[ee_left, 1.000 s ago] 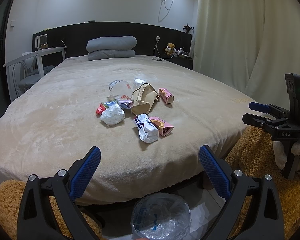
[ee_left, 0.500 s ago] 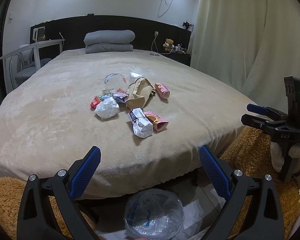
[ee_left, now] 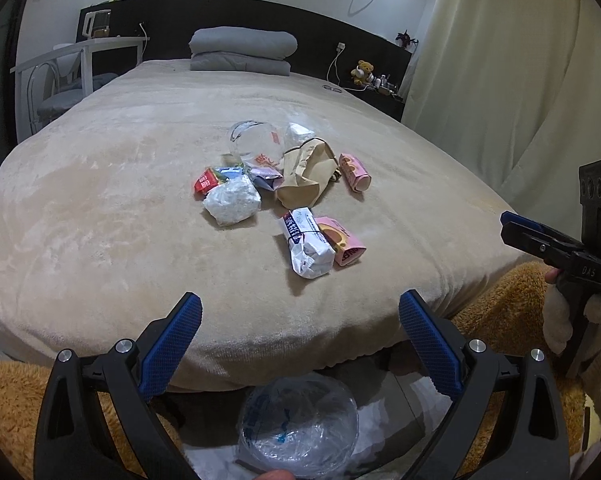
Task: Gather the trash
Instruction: 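Grasp the pink paper cup with the right tool while the left tool grasps the white plastic bag, then carry the pink cup and white bag down toward the clear trash bag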
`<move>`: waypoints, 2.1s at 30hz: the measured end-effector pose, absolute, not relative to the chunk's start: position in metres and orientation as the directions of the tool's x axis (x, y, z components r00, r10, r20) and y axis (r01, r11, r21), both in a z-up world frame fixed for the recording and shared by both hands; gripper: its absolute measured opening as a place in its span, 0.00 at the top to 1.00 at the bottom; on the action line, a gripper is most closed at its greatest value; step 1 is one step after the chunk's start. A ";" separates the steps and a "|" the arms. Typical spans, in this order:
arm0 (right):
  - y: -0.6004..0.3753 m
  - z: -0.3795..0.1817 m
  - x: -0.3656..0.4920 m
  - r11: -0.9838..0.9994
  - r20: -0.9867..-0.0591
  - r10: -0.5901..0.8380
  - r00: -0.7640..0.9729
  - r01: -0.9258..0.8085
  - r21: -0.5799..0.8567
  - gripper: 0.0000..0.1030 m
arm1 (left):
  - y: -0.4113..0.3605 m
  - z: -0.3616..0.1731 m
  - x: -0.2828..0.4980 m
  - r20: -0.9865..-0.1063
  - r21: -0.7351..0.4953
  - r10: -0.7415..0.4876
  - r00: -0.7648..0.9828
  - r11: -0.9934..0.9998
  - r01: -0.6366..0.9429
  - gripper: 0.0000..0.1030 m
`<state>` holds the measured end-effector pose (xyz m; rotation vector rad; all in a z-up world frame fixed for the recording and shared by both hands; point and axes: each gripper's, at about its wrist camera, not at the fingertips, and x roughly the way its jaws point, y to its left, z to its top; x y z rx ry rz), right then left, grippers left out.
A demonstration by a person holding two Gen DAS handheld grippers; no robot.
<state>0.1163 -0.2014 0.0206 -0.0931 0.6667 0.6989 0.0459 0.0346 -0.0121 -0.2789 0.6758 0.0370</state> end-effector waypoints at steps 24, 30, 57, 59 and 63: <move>-0.142 -0.015 0.297 0.739 -0.715 0.589 0.377 -0.608 0.288 0.06 | 0.129 -0.043 0.187 -0.725 -0.471 -0.209 0.656 0.846 -0.251 0.06; -0.133 -0.028 0.327 0.735 -0.731 0.602 0.321 -0.580 0.351 0.17 | 0.139 -0.058 0.207 -0.742 -0.492 -0.242 0.625 0.830 -0.263 0.08; -0.132 -0.043 0.336 0.727 -0.731 0.639 0.238 -0.499 0.472 0.64 | 0.135 -0.056 0.206 -0.742 -0.417 -0.192 0.642 0.882 -0.218 0.47; -0.134 -0.039 0.329 0.724 -0.722 0.646 0.248 -0.499 0.477 0.64 | 0.132 -0.052 0.200 -0.731 -0.422 -0.192 0.654 0.881 -0.212 0.47; -0.137 -0.032 0.315 0.724 -0.711 0.650 0.270 -0.506 0.469 0.64 | 0.123 -0.045 0.188 -0.711 -0.411 -0.177 0.681 0.890 -0.198 0.47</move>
